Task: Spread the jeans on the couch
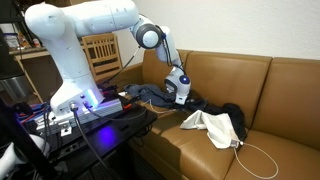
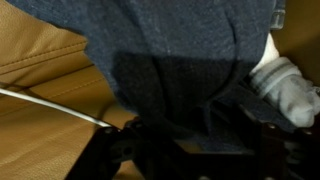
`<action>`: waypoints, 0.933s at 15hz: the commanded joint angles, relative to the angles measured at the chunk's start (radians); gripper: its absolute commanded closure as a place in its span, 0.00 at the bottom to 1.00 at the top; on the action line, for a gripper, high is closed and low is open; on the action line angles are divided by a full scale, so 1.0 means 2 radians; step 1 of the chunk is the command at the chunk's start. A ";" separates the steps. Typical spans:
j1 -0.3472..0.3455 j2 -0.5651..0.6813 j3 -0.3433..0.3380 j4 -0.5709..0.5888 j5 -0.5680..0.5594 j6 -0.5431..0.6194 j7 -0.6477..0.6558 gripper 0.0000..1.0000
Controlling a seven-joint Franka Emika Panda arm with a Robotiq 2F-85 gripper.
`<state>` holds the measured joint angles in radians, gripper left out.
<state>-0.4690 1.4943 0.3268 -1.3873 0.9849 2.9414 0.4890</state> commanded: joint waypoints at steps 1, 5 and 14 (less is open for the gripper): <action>0.004 0.000 -0.001 0.011 0.020 -0.006 -0.008 0.50; 0.010 0.000 0.000 0.016 0.027 0.011 -0.007 0.77; 0.077 -0.076 0.035 -0.067 0.045 0.319 -0.003 0.97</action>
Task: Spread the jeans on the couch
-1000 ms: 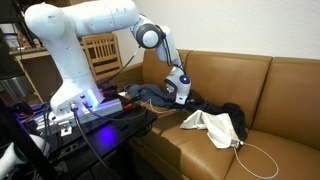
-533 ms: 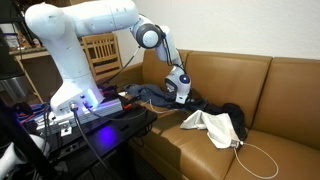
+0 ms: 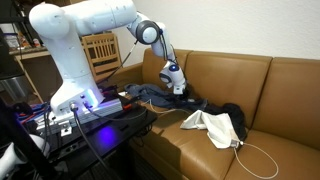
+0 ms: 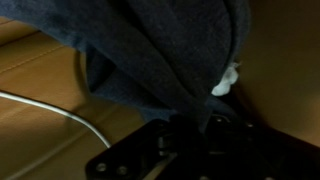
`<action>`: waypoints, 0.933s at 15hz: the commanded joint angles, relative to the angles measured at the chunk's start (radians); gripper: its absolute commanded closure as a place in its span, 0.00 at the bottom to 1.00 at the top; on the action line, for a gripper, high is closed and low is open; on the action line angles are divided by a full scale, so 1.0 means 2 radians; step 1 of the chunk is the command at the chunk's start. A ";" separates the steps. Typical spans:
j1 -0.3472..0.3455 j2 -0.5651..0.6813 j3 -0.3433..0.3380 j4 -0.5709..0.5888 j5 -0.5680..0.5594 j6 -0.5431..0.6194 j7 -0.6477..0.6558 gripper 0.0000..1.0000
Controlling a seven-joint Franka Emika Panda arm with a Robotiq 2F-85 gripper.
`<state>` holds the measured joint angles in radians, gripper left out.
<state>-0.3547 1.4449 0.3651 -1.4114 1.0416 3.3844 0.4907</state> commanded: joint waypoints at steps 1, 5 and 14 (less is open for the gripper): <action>0.111 -0.083 -0.090 -0.026 0.063 0.043 0.052 0.97; 0.256 -0.147 -0.223 -0.046 0.182 0.044 0.049 0.97; 0.587 -0.078 -0.566 -0.114 0.334 0.037 0.109 0.97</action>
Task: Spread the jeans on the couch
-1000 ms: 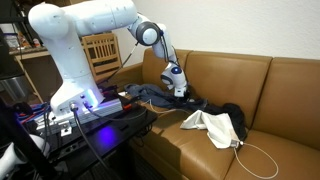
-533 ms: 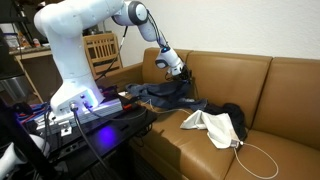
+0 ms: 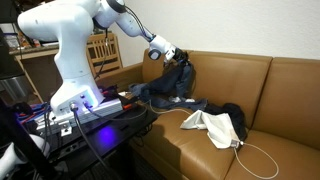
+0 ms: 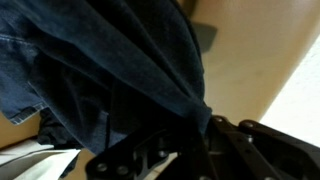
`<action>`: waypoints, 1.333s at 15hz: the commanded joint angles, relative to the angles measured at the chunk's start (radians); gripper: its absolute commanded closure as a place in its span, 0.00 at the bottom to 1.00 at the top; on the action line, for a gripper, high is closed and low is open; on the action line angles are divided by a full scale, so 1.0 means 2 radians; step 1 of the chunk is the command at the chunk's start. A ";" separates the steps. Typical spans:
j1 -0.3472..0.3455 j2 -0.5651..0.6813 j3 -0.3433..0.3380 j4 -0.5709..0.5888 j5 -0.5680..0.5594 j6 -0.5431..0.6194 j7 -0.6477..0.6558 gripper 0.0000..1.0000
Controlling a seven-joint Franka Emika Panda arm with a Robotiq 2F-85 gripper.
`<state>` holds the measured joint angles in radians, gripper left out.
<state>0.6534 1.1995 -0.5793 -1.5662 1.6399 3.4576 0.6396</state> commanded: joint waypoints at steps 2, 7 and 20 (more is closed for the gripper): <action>0.118 0.097 -0.138 -0.047 0.073 -0.001 0.038 0.97; 0.094 0.147 -0.122 -0.106 0.095 -0.001 0.023 0.97; -0.309 0.144 0.189 0.169 -0.177 -0.095 -0.054 0.23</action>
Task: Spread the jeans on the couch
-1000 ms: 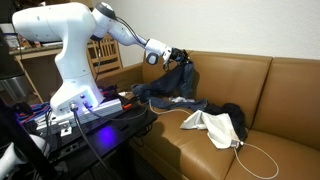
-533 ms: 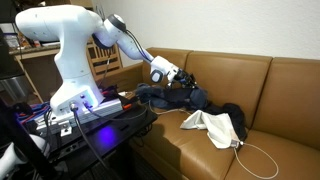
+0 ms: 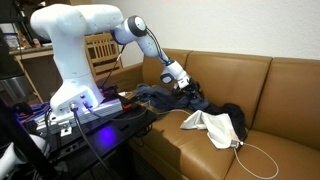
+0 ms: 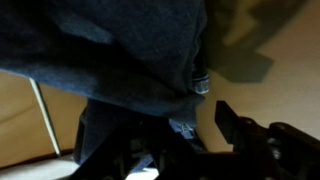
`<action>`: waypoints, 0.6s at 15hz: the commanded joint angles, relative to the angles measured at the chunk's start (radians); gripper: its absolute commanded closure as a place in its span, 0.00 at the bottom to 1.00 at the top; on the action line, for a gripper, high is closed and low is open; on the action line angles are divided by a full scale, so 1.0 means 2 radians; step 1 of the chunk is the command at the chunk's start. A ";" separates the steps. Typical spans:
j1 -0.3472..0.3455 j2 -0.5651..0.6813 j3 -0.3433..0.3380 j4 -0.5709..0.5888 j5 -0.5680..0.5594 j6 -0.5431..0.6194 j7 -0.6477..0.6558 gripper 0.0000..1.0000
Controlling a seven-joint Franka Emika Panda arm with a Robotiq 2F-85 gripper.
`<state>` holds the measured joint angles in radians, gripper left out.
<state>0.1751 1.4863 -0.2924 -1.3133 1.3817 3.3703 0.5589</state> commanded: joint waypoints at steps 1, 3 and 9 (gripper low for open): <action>-0.093 -0.001 0.062 0.056 -0.058 -0.071 -0.028 0.16; -0.141 -0.002 0.093 0.080 -0.085 -0.112 -0.055 0.02; -0.123 -0.020 0.034 0.025 -0.097 -0.204 0.022 0.00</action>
<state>-0.0733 1.4839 -0.1613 -1.1803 1.2237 3.1235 0.5085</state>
